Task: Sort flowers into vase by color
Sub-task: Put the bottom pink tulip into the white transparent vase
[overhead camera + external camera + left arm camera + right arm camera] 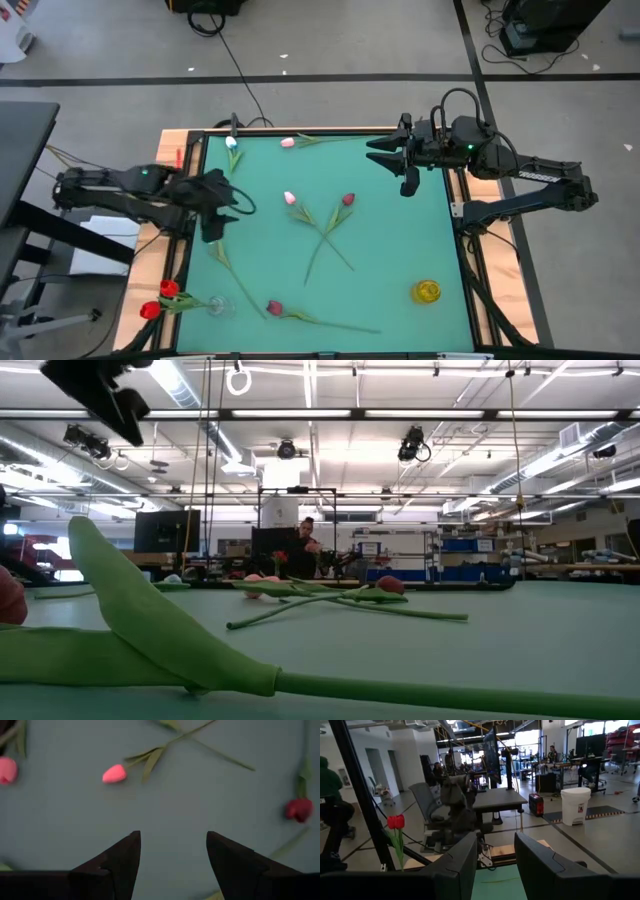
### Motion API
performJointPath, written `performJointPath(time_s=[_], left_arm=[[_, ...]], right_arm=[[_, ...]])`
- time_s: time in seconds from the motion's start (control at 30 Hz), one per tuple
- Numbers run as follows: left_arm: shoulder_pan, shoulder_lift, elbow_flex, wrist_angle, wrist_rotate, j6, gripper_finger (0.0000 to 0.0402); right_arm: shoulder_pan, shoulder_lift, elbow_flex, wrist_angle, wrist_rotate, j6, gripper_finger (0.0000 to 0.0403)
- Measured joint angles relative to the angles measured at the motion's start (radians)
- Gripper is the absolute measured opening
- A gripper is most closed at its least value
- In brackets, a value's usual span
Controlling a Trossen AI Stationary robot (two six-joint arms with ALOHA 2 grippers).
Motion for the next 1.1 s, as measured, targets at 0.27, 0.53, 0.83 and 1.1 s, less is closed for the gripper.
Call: performJointPath(time_s=[0.27, 0.53, 0.83, 1.1], left_arm=[[0.079, 0.126, -0.036, 0.125, 0.000, -0.212, 0.0231], [0.152, 0.213, -0.037, 0.150, -0.184, -0.442, 0.0231], [0.161, 0.225, -0.037, 0.115, -0.140, -0.659, 0.0231], [0.142, 0.223, -0.037, 0.105, -0.108, -0.796, 0.0231]], right_arm=[[0.000, 0.000, 0.000, 0.000, 0.000, 0.000, 0.0141], [0.000, 0.000, 0.000, 0.000, 0.000, 0.000, 0.0141], [0.000, 0.000, 0.000, 0.000, 0.000, 0.000, 0.0141], [0.004, 0.000, 0.000, 0.005, -0.013, 0.089, 0.0141]])
